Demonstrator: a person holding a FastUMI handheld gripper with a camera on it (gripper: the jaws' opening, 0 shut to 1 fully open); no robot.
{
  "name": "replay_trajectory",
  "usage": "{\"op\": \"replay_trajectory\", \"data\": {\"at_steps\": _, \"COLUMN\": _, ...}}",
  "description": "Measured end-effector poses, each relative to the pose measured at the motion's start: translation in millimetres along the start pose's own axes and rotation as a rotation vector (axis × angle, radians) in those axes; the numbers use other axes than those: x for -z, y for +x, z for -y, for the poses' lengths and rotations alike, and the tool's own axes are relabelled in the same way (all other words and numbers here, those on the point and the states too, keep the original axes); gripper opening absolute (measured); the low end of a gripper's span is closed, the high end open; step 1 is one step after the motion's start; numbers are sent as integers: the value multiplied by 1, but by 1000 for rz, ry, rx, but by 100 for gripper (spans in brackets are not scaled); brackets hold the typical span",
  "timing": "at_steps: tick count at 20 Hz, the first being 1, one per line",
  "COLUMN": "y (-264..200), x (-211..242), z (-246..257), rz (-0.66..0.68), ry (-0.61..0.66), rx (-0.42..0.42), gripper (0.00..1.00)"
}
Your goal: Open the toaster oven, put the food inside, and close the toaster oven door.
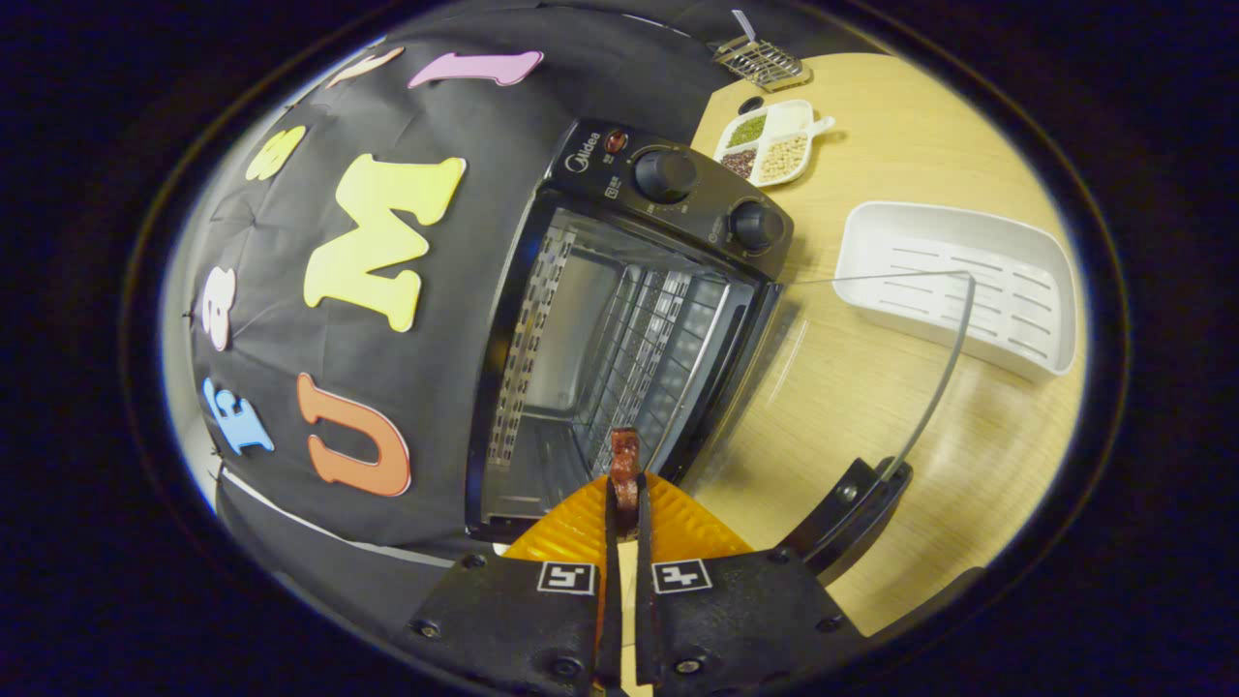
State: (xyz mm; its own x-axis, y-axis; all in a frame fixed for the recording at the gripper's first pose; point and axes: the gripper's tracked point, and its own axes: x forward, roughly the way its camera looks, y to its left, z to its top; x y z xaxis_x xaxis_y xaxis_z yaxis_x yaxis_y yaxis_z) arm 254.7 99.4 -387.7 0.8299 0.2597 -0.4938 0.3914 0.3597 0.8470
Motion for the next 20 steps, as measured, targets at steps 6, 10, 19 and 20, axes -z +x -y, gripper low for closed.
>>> {"op": "replay_trajectory", "data": {"at_steps": 6, "y": -2, "x": -1, "z": 17, "rz": -13, "ry": 126, "rx": -65, "gripper": 9}}
{"op": "replay_trajectory", "data": {"at_steps": 10, "y": -11, "x": -20, "z": 22, "rz": 45, "ry": 127, "rx": -141, "gripper": 9}}
{"op": "replay_trajectory", "data": {"at_steps": 19, "y": -15, "x": -22, "z": 20, "rz": 6, "ry": 136, "rx": -144, "gripper": 8}}
{"op": "replay_trajectory", "data": {"at_steps": 20, "y": -19, "x": -21, "z": 13, "rz": 15, "ry": 122, "rx": -153, "gripper": 8}}
